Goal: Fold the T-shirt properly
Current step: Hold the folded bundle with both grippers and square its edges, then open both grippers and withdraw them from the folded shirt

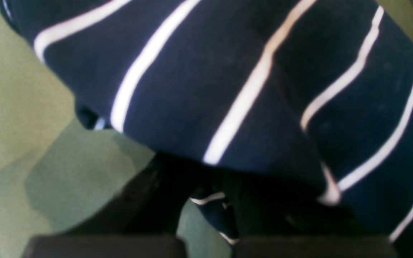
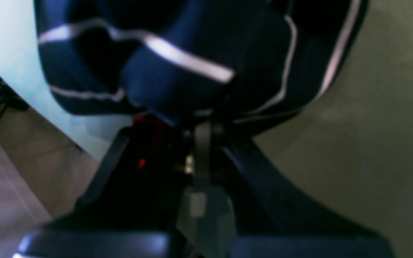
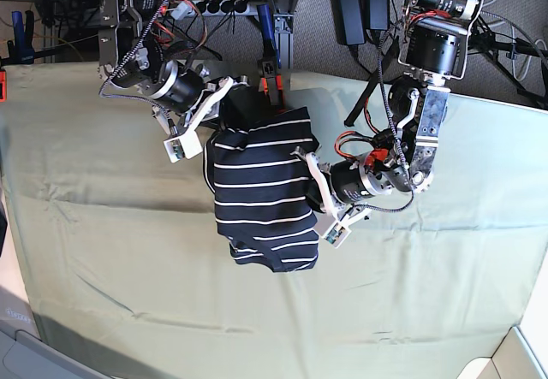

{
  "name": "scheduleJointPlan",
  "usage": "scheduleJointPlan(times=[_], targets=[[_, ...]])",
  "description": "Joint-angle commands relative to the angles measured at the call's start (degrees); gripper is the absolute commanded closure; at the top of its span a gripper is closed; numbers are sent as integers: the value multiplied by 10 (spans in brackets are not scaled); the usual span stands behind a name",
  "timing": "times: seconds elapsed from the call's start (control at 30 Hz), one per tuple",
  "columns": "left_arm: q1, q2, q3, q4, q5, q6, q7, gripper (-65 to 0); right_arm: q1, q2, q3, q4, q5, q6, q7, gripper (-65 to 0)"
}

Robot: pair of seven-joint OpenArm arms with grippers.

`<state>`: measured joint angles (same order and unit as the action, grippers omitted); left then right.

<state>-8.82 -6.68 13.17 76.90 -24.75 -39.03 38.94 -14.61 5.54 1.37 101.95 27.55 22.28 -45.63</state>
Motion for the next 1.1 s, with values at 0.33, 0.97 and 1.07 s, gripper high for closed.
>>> scheduleJointPlan(times=[0.33,0.97,1.07], targets=[[-43,-51,-1,15,-54,-7,14,-14,4,3,23,64,-10,11,-10,0],[65,-132,-155,176,-151,-10,110,-14,-63,45,203,115,38,11,-16,0],[119,-150,-191,223,-152,-10,111,-14,-88,44,214,126,47,11,-16,0]])
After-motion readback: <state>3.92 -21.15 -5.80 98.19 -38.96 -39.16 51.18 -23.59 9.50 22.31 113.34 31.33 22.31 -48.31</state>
